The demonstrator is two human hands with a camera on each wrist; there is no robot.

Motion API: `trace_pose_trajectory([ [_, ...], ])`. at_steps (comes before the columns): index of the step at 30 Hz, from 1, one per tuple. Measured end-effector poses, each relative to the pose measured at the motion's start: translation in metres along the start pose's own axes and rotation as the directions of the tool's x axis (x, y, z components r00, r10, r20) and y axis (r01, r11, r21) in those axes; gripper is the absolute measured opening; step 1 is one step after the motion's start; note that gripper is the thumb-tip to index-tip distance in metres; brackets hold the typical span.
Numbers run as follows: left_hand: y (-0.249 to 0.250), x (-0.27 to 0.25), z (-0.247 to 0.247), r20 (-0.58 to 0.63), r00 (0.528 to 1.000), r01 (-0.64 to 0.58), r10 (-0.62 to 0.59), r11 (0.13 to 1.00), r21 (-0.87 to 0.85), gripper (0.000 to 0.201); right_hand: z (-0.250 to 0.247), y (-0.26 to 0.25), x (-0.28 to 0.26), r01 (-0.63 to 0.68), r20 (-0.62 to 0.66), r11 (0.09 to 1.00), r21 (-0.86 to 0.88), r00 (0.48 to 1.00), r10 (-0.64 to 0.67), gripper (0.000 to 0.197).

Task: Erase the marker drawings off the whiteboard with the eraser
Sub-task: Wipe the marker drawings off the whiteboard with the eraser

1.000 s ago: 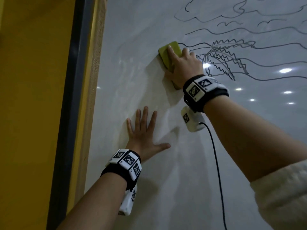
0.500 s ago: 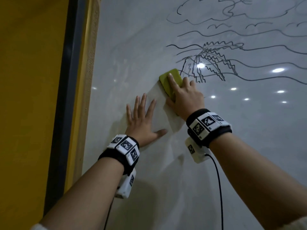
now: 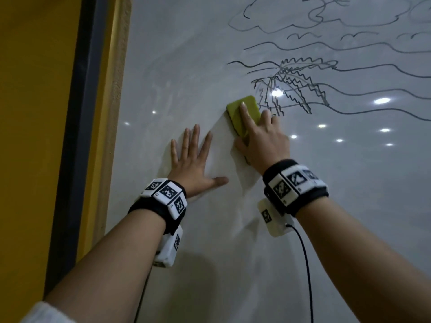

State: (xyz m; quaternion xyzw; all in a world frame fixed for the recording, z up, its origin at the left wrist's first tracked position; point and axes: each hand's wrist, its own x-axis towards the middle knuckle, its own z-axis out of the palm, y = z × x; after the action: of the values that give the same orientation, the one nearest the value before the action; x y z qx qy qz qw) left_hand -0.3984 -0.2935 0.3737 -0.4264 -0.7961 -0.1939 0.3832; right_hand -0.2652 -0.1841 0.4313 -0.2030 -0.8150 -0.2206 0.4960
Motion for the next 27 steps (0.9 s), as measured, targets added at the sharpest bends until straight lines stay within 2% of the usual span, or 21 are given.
trace_pose_trajectory([
  [5, 0.001, -0.002, -0.002, 0.005, 1.0, 0.008, -0.008, 1.0, -0.011, 0.114, 0.003, 0.003, -0.014, 0.038, 0.001, 0.999, -0.033, 0.999, -0.038, 0.072],
  [8, 0.001, -0.001, -0.001, 0.021, 1.0, -0.001, 0.001, 1.0, -0.003, 0.113, -0.011, 0.006, 0.013, 0.042, -0.005, 0.997, -0.072, 0.999, -0.042, 0.072],
  [13, -0.001, -0.001, 0.0, 0.043, 0.999, -0.011, 0.011, 1.0, 0.001, 0.113, -0.039, 0.001, 0.081, -0.006, -0.03, 1.0, -0.019, 1.0, 0.005, 0.072],
  [16, 0.0, 0.0, 0.0, 0.036, 0.999, -0.004, 0.004, 1.0, 0.015, 0.112, -0.039, -0.007, 0.093, -0.023, -0.036, 1.0, 0.001, 0.999, 0.023, 0.073],
  [21, 0.0, -0.001, -0.001, 0.041, 0.999, 0.001, -0.001, 1.0, 0.011, 0.112, -0.034, -0.005, 0.09, 0.084, -0.042, 0.993, -0.081, 0.995, -0.087, 0.072],
  [23, 0.0, -0.002, -0.002, 0.047, 0.999, -0.001, 0.0, 1.0, 0.016, 0.111, -0.038, -0.002, 0.094, 0.039, -0.049, 0.998, -0.057, 0.998, -0.042, 0.071],
  [26, 0.0, -0.002, -0.002, 0.048, 0.999, 0.005, -0.005, 1.0, 0.007, 0.111, -0.039, -0.008, 0.099, -0.092, -0.064, 0.995, 0.042, 0.993, 0.094, 0.074],
  [27, 0.001, -0.002, -0.002, 0.044, 0.999, 0.005, -0.005, 1.0, 0.005, 0.111, -0.037, -0.013, 0.098, -0.094, -0.061, 0.994, 0.052, 0.993, 0.097, 0.075],
])
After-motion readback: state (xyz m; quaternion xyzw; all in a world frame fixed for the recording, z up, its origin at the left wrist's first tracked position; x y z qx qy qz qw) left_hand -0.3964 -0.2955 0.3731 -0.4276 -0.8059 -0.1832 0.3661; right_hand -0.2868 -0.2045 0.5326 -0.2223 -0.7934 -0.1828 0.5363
